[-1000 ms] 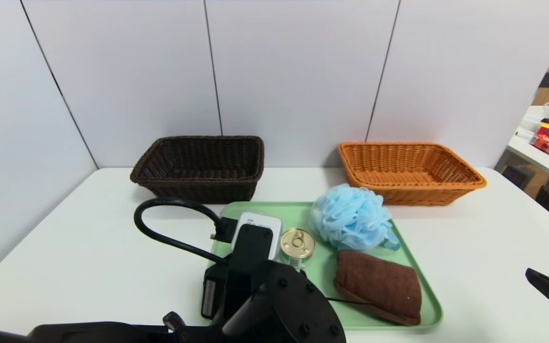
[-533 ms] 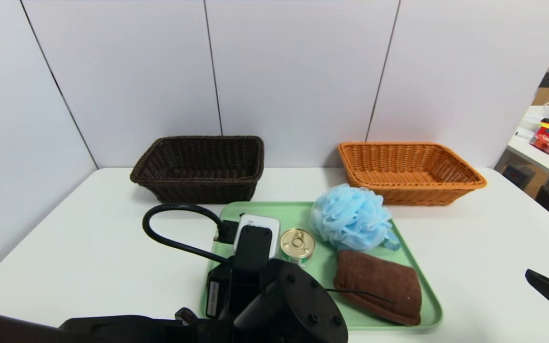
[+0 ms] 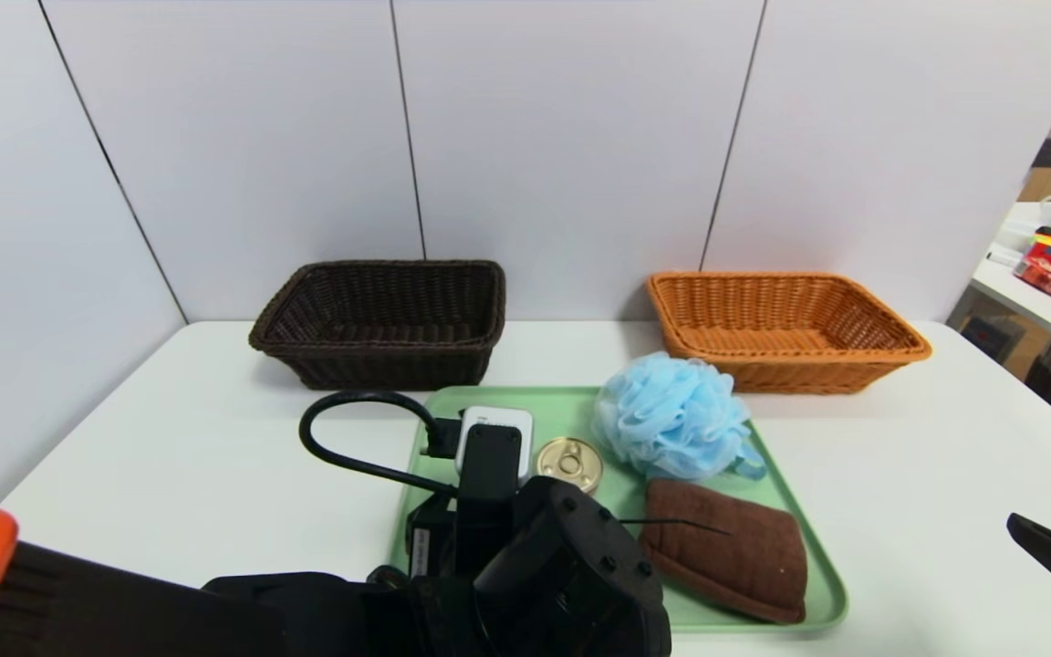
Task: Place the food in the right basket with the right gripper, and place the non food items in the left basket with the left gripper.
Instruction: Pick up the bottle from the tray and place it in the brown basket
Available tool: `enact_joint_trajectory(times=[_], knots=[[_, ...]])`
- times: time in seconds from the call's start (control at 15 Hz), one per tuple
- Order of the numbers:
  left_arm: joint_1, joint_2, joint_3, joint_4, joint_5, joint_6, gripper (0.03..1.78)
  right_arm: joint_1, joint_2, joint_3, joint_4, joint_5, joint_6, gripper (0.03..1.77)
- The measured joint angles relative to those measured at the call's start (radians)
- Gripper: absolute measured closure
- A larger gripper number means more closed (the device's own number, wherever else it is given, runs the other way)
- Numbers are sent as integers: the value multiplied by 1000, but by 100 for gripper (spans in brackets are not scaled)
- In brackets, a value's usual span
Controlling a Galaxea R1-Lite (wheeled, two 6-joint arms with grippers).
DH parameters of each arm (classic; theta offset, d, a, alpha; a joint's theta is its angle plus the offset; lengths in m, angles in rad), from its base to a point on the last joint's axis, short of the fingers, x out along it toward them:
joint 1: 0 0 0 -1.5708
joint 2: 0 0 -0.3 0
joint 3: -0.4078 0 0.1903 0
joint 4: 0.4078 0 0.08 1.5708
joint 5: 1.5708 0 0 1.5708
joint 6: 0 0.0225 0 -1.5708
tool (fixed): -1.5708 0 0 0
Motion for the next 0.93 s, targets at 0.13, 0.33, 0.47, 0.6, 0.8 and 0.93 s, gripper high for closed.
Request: enact_joint_trajectory(times=[0.13,0.33,0.47,0.6,0.8,0.93], knots=[[12,22,-3,-36,1,8,12,0,0,0,0,0,0,9],[40,53,-14,-41,0,8,12,0,-1,3,-1,0,-3,9],[56,66,-23,-40,-2,8,12,0,-1,6,0,1,-7,9],[71,77,-26,-41,-4,8,12,0,-3,7,0,1,-7,9],[85,87,-27,-56,-10,8,47,0,-4,9,0,1,-7,9],[87,90,-27,-77,-10,9,76,0,-5,13,0,1,-8,9]])
